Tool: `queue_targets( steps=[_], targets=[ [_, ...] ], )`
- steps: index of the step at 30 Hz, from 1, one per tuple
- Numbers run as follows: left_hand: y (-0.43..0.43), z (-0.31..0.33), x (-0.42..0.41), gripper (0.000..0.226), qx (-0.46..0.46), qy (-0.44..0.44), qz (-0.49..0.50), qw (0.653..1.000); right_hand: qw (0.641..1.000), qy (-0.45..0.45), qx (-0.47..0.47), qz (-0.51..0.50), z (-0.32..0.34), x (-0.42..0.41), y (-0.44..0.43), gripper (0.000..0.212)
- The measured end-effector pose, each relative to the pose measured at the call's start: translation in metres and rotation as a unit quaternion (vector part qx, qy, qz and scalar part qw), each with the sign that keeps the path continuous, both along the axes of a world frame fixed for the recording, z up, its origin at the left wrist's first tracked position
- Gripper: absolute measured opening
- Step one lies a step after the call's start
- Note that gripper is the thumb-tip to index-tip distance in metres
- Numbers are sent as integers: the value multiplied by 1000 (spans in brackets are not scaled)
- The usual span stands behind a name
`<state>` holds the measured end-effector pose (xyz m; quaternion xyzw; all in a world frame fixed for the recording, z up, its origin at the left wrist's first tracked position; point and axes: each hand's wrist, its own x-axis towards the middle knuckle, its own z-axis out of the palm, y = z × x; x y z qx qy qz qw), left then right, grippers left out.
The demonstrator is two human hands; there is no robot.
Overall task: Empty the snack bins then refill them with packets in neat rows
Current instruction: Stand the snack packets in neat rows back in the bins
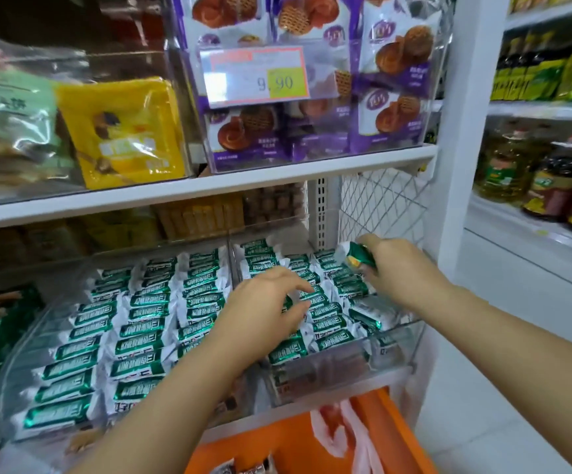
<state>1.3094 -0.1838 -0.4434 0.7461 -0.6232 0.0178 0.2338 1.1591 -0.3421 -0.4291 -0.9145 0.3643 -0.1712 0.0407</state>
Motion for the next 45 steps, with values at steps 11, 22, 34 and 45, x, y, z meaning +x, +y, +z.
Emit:
queue_targets(
  steps=[11, 22, 34, 45],
  targets=[
    [-78, -20, -43, 50, 178, 114, -105, 972, 812, -399, 425, -10, -13, -124, 44, 25],
    [-110, -26, -51, 42, 109, 86, -42, 989, 847, -390, 362, -5, -14, -130, 31, 43],
    [-44, 3, -78, 19, 0, 539, -27, 842, 727, -466, 500, 65, -16, -108, 45, 36],
    [4, 33, -64, 62, 117, 263, -107, 952, 848, -335, 371, 176, -21, -82, 69, 47]
  ],
)
